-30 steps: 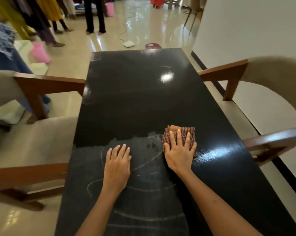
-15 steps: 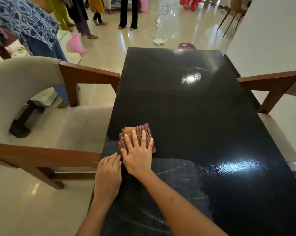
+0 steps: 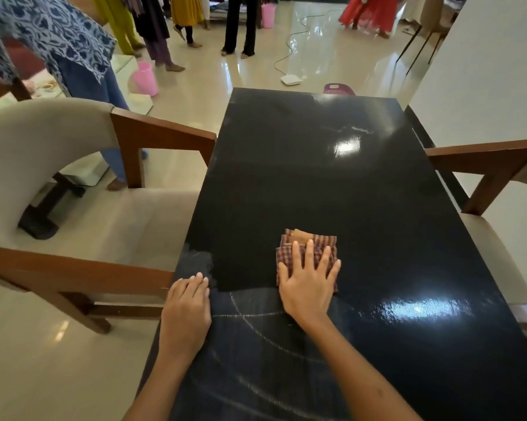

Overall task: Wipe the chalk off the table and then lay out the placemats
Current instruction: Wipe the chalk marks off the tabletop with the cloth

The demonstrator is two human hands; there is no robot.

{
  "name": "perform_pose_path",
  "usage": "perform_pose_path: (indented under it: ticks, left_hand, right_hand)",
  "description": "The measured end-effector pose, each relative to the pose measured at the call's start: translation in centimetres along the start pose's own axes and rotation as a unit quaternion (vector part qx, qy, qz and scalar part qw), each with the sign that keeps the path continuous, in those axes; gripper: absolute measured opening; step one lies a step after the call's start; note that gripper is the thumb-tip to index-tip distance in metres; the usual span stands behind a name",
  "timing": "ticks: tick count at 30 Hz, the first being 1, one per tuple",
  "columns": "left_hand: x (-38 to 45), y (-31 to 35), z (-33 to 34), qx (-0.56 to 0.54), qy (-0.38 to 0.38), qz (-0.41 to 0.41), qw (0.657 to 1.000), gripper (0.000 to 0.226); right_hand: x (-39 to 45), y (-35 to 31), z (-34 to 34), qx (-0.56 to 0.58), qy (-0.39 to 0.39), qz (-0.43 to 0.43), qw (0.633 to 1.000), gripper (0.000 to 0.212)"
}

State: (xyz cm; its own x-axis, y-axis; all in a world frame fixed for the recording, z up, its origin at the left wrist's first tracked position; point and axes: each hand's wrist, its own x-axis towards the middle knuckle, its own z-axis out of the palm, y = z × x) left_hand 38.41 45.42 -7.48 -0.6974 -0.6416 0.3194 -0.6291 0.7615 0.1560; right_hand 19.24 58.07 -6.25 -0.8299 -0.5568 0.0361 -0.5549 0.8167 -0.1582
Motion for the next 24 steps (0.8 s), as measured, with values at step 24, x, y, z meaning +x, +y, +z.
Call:
perform_pose_path:
  ticks: [24]
  left_hand:
    - [0.1, -6.8, -3.9, -0.215, -0.009, -0.119, 0.969, 0.025]
  right_hand:
    - [-2.3, -20.2, 2.8, -0.032, -0.081, -0.260, 0.962, 0.059]
